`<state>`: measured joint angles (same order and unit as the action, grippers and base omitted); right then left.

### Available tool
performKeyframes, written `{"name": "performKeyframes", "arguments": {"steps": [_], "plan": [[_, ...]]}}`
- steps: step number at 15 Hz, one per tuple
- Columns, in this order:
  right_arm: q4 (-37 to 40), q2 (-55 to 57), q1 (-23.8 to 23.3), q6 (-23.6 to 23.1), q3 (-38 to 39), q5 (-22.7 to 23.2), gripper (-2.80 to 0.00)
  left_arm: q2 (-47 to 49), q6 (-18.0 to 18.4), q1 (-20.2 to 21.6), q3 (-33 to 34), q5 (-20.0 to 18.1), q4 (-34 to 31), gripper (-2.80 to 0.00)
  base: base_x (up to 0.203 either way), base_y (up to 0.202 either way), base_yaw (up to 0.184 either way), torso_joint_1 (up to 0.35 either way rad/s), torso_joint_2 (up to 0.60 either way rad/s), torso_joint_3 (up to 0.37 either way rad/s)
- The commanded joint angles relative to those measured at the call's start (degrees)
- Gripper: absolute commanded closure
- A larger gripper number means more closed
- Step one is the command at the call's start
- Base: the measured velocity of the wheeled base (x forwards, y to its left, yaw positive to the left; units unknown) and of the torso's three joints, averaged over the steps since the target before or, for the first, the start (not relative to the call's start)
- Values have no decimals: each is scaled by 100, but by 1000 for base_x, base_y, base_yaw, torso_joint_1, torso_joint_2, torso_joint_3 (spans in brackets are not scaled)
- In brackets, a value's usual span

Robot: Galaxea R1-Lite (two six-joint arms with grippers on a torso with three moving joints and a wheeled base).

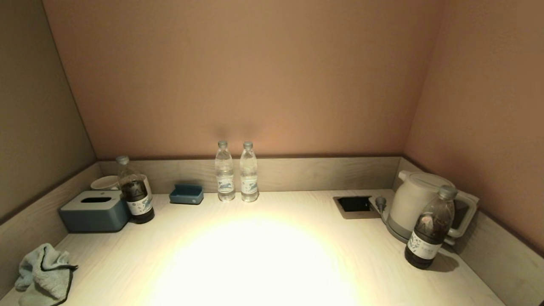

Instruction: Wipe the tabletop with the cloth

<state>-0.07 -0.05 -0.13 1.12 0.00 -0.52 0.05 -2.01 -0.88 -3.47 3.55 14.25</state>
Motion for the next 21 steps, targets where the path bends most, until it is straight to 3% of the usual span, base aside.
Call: {"name": "performKeyframes", "arguments": {"steps": [1,11,21], "plan": [[-1,5,-2,2,0,0,0,-5,-10,0,92,6,16,0,0,0,0,0,0,0],[-1,5,-4,2,0,0,0,-5,-150,0,347,-3,254,0,0,0,0,0,0,0],[-1,5,-2,2,0,0,0,-5,-291,0,347,-21,-783,0,0,0,0,0,0,0]]}}
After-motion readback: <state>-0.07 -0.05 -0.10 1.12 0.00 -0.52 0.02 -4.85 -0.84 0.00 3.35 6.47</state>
